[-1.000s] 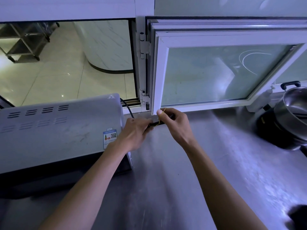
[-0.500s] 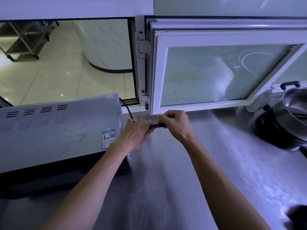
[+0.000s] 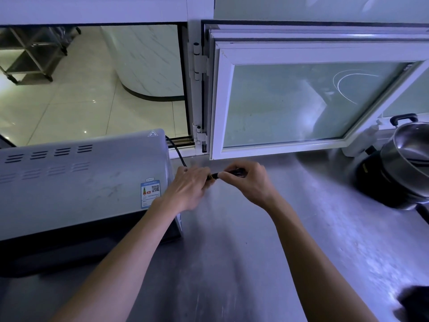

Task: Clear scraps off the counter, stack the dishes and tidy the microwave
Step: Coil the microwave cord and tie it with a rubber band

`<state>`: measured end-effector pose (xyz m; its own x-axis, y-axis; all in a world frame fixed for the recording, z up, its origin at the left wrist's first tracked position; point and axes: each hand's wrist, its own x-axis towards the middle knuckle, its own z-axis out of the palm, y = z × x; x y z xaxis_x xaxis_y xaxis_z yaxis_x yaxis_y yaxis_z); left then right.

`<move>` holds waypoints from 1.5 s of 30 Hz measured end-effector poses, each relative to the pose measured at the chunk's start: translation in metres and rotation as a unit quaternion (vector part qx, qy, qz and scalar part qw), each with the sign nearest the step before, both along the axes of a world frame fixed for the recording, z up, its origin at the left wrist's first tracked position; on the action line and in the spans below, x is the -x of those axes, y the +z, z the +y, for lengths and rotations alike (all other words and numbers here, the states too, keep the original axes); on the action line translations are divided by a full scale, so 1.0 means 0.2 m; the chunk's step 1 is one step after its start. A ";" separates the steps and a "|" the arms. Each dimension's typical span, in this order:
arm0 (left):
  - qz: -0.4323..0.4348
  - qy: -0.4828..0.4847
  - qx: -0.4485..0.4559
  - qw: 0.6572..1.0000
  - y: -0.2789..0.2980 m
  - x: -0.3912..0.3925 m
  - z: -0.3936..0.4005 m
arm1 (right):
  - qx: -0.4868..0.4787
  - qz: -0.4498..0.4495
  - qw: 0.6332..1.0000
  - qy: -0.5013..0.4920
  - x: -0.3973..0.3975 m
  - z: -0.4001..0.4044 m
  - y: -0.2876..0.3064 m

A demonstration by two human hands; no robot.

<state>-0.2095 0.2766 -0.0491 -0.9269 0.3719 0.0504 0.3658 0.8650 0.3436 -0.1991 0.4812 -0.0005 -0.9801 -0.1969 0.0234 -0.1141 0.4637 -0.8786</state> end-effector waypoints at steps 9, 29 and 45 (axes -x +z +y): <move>-0.011 0.001 0.003 1.000 0.03 -0.02 0.00 | 0.053 -0.004 0.998 -0.025 -0.02 -0.01 -0.05; 0.024 0.050 0.123 0.991 -0.03 -0.08 0.07 | 0.148 -0.041 0.980 -0.124 -0.04 -0.07 -0.22; -0.043 0.191 0.070 0.978 -0.22 -0.26 0.18 | 0.133 -0.141 0.971 -0.139 -0.12 -0.08 -0.55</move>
<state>-0.1579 0.3134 -0.0929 -0.9981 -0.0052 -0.0611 -0.0190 0.9734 0.2283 -0.1756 0.4647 -0.1113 -0.9697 0.0517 -0.2388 0.2444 0.1942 -0.9500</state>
